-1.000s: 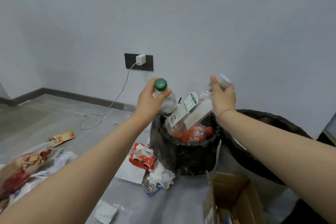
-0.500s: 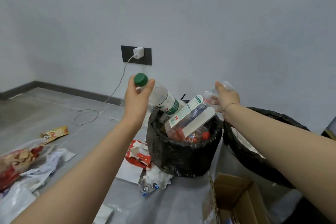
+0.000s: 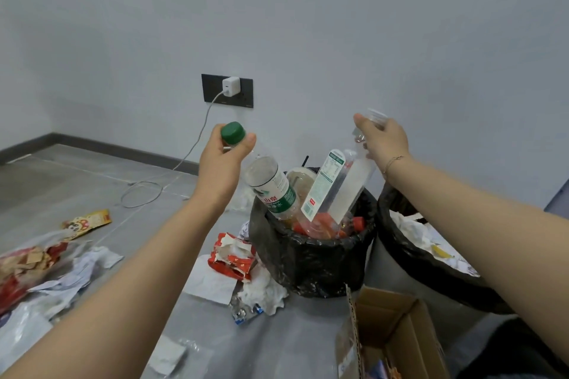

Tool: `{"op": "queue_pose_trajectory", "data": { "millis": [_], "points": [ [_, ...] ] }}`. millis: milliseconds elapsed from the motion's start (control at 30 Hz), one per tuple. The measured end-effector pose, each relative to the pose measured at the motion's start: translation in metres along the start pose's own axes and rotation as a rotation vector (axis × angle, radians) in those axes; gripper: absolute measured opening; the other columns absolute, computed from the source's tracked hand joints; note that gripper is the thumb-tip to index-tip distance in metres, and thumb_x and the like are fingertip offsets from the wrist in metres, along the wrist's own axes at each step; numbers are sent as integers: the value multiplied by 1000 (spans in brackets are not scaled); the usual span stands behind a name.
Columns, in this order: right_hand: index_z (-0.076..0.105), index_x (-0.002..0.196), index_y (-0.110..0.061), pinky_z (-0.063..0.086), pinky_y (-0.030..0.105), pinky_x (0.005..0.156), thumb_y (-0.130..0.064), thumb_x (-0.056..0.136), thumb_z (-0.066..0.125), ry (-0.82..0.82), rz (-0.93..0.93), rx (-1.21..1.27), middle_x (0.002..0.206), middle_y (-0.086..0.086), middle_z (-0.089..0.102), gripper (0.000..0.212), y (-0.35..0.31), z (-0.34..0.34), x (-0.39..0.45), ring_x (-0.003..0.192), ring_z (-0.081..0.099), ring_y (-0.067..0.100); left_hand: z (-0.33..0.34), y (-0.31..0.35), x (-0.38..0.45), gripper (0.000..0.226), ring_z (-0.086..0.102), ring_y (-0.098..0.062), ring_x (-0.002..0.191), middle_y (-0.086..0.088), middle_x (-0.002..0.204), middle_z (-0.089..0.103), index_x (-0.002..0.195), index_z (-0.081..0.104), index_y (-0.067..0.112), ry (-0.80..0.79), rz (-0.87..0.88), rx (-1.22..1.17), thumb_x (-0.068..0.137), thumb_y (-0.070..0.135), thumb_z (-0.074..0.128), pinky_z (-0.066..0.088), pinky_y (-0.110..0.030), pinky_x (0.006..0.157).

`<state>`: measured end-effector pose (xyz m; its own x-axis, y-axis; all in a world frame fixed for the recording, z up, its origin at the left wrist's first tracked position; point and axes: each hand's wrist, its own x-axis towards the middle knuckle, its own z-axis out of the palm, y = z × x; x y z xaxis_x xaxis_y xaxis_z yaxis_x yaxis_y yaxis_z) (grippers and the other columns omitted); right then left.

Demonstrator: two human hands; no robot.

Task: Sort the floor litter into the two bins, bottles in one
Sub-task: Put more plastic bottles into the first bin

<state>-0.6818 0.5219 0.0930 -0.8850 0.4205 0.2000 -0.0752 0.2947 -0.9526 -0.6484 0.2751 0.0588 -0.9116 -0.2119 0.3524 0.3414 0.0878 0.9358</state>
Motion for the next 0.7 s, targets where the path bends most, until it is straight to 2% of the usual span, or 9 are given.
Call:
{"op": "queue_pose_trajectory", "data": {
  "millis": [67, 133, 233, 367, 467, 533, 600, 633, 700],
  "points": [
    [54, 101, -21, 49, 28, 77, -45, 84, 64, 34, -82, 27, 90, -7, 64, 31, -6, -2, 2, 79, 60, 9, 7, 2, 1, 15, 56, -15, 95, 5, 96, 58, 100, 54, 22, -47, -18, -2, 91, 33, 61, 47, -41, 92],
    [53, 100, -25, 47, 24, 77, -43, 83, 64, 103, -157, 37, 96, -2, 66, 27, -12, -6, 5, 85, 62, 11, 18, 0, 3, 22, 56, -15, 94, 2, 102, 61, 106, 56, 19, -125, -66, 14, 90, 33, 63, 47, -36, 87],
    [53, 99, -22, 50, 31, 78, -44, 82, 63, 126, -209, -16, 94, 0, 66, 29, -14, -11, 6, 85, 63, 17, 41, -7, 2, 29, 55, -13, 82, 0, 97, 61, 109, 56, 11, -175, -84, 85, 90, 31, 63, 47, -22, 69],
    [54, 97, -22, 53, 40, 86, -43, 83, 65, 52, -223, -5, 87, -3, 64, 28, -5, -9, 7, 82, 62, 17, 55, -16, 15, 29, 57, -16, 87, 6, 95, 60, 109, 55, 18, -172, -132, 177, 90, 39, 61, 46, -34, 81],
    [54, 96, -23, 54, 41, 86, -44, 83, 65, -4, -233, -12, 88, -1, 65, 27, -5, -4, 9, 80, 62, 17, 60, -21, 33, 36, 54, -20, 90, -2, 102, 60, 114, 52, 17, -233, -192, 240, 89, 42, 60, 44, -33, 80],
    [54, 102, -21, 56, 31, 79, -46, 82, 66, -61, -234, -75, 91, -1, 65, 35, -4, 0, 10, 80, 63, 16, 66, -23, 40, 46, 55, -22, 94, -7, 113, 60, 122, 48, 16, -277, -225, 329, 90, 47, 58, 43, -33, 82],
    [52, 108, -18, 53, 13, 62, -43, 80, 69, -128, -217, -176, 92, -5, 60, 41, -1, 6, 8, 78, 59, 9, 71, -31, 42, 60, 55, -24, 104, -7, 124, 56, 131, 40, 17, -318, -289, 401, 88, 53, 58, 43, -34, 87],
    [51, 109, -17, 53, 13, 63, -42, 79, 71, -170, -189, -199, 92, -6, 58, 44, 2, 9, 8, 80, 59, 9, 73, -37, 41, 68, 55, -25, 107, -7, 126, 53, 134, 36, 17, -349, -343, 414, 84, 56, 61, 43, -34, 88],
    [51, 112, -17, 55, 31, 82, -45, 77, 73, -236, -103, -172, 99, -4, 58, 51, 12, 15, 10, 93, 60, 15, 76, -54, 33, 84, 56, -24, 109, -4, 123, 54, 133, 37, 19, -458, -449, 416, 69, 63, 72, 44, -35, 90]
  ]
}}
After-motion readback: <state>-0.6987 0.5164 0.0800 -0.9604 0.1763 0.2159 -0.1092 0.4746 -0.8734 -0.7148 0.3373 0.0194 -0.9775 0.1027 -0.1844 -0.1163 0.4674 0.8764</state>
